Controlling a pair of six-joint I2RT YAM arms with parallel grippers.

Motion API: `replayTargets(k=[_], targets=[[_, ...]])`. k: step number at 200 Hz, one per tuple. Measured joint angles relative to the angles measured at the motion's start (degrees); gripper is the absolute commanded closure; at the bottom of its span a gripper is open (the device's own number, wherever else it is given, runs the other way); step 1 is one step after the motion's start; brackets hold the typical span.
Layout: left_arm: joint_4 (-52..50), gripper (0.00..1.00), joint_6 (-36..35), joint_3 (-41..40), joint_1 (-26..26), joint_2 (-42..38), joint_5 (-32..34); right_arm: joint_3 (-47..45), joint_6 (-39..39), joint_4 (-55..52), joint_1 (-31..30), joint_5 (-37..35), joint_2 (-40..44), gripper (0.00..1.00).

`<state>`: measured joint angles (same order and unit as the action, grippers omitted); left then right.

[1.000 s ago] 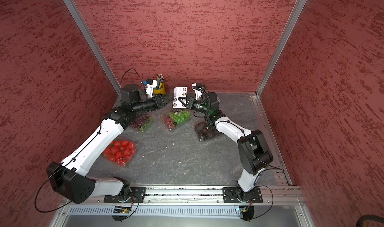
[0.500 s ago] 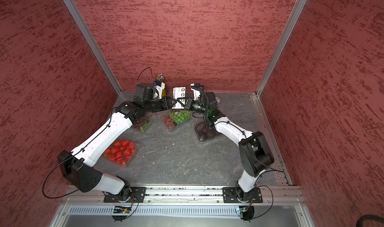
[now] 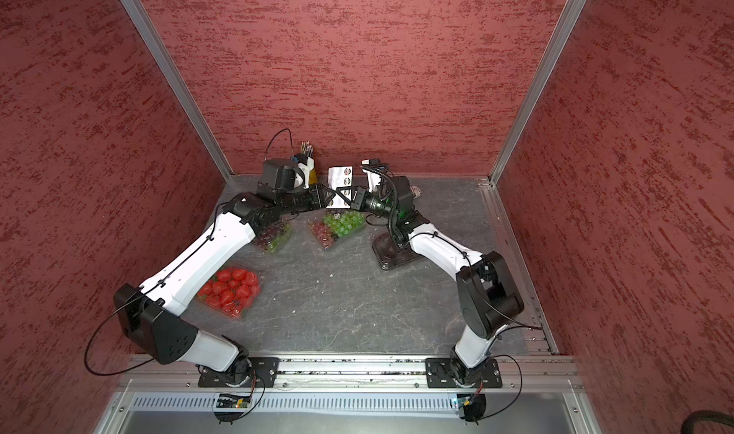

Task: Label fruit boxes
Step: Tear off the label from the label sticker.

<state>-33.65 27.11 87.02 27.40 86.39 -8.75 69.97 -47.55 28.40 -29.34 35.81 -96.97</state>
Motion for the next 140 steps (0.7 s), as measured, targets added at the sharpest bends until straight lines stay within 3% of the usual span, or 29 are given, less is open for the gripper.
replayTargets(k=[76, 140], targets=[[-2.49, 0.62, 0.0, 0.35, -0.13, 0.61, 4.79, 0.0, 0.02, -0.24, -0.2, -0.02, 0.0, 1.0], [-2.16, 0.62, 0.46, -0.15, -1.18, -1.11, 2.69, 0.0, 0.02, -0.26, -0.2, -0.02, 0.0, 1.0]])
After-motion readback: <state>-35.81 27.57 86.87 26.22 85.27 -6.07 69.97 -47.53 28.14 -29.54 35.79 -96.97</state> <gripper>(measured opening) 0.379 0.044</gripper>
